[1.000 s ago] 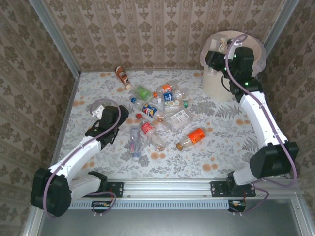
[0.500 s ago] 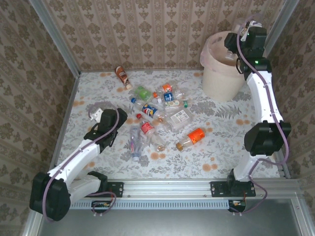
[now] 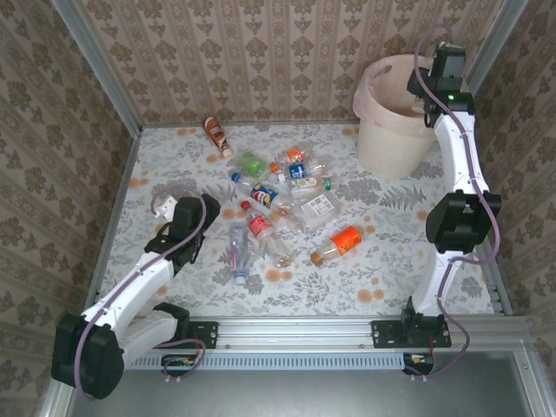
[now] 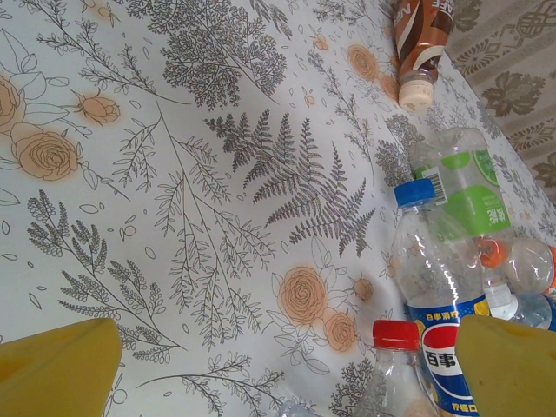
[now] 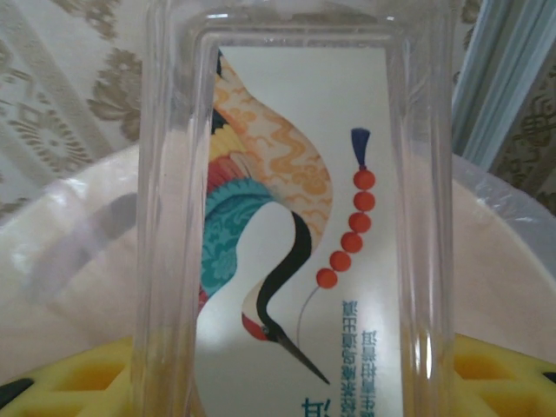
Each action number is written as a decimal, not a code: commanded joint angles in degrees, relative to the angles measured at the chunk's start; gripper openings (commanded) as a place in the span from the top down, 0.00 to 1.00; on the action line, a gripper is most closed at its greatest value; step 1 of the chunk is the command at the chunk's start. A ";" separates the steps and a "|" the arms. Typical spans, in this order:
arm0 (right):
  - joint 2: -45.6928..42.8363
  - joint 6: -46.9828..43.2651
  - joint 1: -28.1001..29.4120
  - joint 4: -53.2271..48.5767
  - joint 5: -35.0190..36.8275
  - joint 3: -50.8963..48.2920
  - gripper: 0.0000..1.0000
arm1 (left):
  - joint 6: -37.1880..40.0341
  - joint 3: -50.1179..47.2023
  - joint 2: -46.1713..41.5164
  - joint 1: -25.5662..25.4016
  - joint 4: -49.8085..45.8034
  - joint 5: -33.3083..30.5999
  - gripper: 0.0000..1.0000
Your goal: Put the plastic bottles in the bin
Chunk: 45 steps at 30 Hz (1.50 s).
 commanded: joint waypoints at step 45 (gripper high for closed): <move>-3.90 -8.07 -0.73 -7.26 5.62 1.59 0.11 | -1.49 -0.81 -0.90 1.51 -1.39 -0.87 0.00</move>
